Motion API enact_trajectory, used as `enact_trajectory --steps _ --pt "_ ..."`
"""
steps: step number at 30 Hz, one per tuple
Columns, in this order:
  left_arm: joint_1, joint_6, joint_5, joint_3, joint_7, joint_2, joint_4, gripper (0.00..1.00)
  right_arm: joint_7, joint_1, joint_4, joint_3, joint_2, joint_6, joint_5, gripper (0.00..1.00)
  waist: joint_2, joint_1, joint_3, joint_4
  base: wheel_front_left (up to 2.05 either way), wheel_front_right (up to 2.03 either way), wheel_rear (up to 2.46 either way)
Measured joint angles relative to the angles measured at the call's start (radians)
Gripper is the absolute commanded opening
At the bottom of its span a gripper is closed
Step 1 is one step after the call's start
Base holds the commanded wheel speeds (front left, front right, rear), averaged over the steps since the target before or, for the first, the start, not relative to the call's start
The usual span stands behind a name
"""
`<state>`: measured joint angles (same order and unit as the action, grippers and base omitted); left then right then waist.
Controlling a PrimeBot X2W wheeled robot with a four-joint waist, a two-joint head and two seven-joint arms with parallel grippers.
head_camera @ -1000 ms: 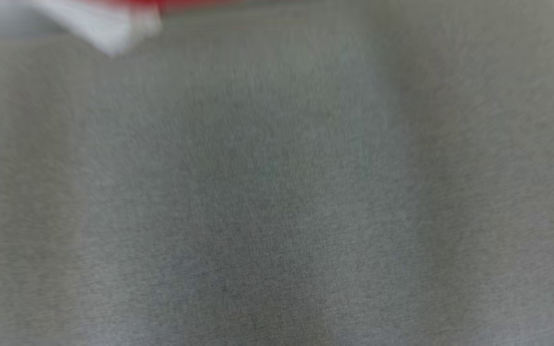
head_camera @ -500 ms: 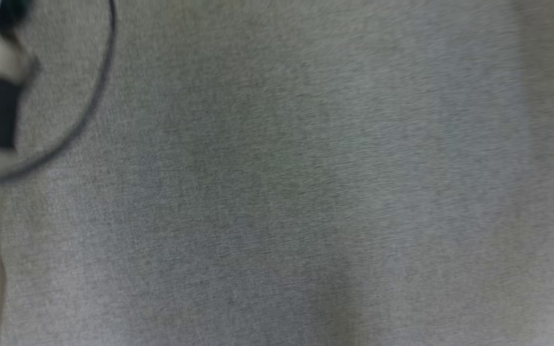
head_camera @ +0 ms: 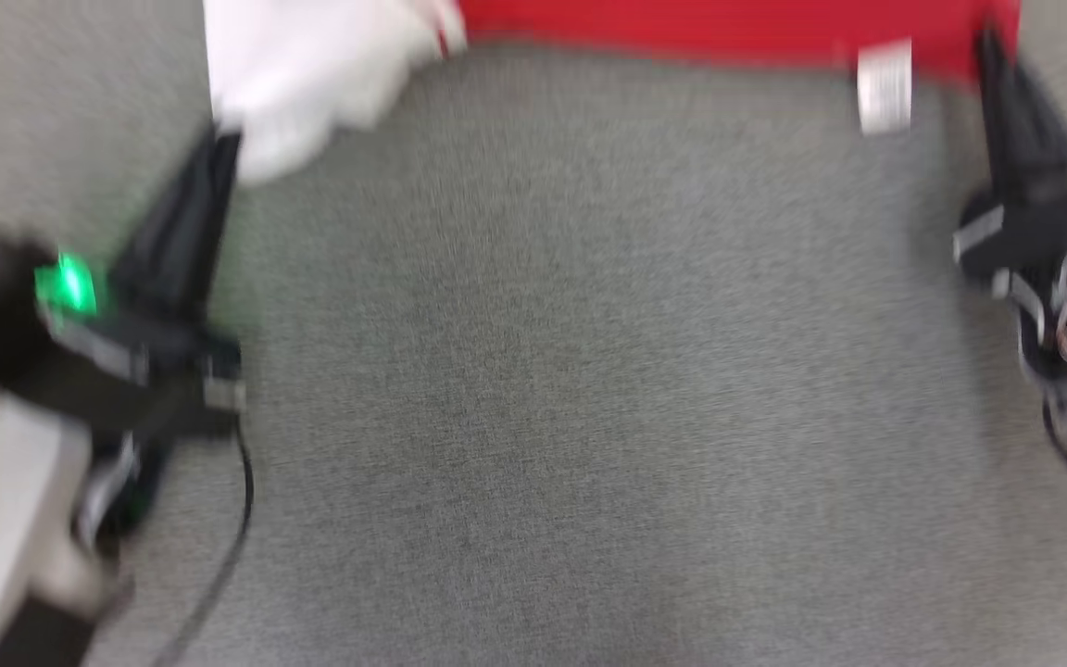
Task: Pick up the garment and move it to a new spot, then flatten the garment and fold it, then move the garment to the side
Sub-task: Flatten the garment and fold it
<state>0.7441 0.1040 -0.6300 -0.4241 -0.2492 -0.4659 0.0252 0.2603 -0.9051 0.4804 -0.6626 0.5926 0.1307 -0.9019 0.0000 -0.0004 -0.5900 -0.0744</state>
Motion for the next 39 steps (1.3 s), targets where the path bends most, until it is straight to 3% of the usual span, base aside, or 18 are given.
enact_trajectory --steps 9,22,29,39 --pt "-0.43 -0.138 -0.083 0.034 0.081 -0.106 -0.327 0.0 0.0 0.241 -0.083 -0.032 0.082 0.0 -0.027 0.0 -0.0001 -0.0001 0.213 0.006 0.0 0.0 0.0" --pt "-0.765 -0.277 -0.07 -0.056 0.148 -0.132 -0.534 0.0 0.0 0.536 -0.141 -0.007 0.187 0.0 -0.021 0.0 -0.0002 0.0001 0.418 0.018 0.0 0.0 0.0" --pt "-0.813 -0.332 -0.093 -0.06 0.219 -0.147 -0.559 0.0 -0.007 0.617 -0.163 -0.021 0.223 0.001 -0.086 0.0 -0.0002 0.0002 0.475 0.009 0.0 0.0 0.0" --pt "-0.598 -0.301 -0.11 -0.081 0.298 -0.086 -0.384 0.0 -0.132 0.472 -0.026 -0.097 0.151 0.0 -0.128 0.0 0.0 0.0005 0.431 -0.005 0.0 0.0 0.0"
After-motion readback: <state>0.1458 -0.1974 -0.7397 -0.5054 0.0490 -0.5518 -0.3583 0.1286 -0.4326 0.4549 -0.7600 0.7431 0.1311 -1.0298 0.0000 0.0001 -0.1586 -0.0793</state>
